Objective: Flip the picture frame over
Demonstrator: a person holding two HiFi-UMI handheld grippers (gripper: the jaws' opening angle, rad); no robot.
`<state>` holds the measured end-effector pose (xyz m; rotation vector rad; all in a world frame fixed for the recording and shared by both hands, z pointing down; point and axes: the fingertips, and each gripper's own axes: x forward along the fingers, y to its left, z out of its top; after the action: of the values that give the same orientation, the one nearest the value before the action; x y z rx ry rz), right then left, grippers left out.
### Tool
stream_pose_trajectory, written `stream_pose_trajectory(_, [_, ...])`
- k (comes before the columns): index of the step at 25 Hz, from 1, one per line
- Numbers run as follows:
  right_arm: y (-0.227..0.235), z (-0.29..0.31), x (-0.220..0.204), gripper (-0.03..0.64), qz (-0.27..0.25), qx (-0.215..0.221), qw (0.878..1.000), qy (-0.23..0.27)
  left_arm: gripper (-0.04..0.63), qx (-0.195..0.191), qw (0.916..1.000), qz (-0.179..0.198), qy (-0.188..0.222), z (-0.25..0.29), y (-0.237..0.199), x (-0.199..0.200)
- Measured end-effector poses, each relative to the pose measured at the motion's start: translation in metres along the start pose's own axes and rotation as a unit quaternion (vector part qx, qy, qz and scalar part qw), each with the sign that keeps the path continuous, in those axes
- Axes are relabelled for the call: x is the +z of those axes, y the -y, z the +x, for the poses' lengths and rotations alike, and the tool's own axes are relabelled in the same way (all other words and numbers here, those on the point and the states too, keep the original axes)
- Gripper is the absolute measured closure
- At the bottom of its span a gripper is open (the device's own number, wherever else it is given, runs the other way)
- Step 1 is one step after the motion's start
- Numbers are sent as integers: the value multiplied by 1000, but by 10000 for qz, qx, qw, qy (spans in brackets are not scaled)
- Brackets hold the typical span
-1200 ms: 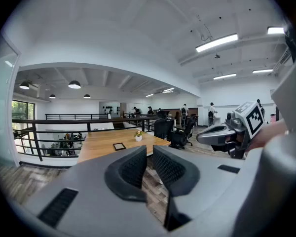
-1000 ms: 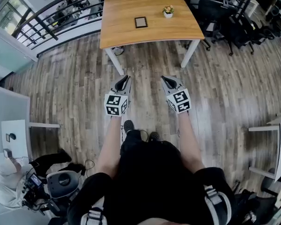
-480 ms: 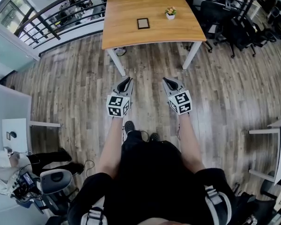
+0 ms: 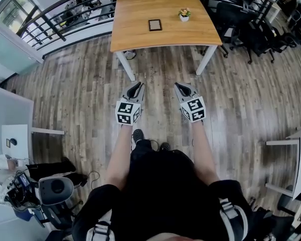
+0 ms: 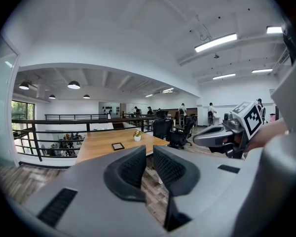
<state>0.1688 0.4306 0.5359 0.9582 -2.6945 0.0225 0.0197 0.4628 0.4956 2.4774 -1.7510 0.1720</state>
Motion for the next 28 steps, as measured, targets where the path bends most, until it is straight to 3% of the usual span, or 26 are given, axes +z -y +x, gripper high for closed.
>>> stream_pose_trajectory(7, [-9, 1, 3, 488, -13, 77, 9999, 104, 529, 33, 9999, 6, 105, -9, -2, 4])
stream_pose_trajectory(11, [-10, 3, 6, 396, 27, 66, 9998, 182, 451, 82, 9999, 5, 106, -11, -5, 3])
stream_pose_trajectory(15, [-10, 4, 6, 322, 76, 15, 9998, 207, 416, 131, 9999, -23, 85, -13, -8, 0])
stream_pose_trajectory(21, [-9, 5, 6, 280, 84, -36, 9996, 267, 383, 144, 9999, -47, 80, -12, -9, -2])
stream_pose_trajectory(28, [-9, 8, 9, 278, 106, -14, 9995, 296, 376, 158, 9998, -56, 78, -12, -13, 0])
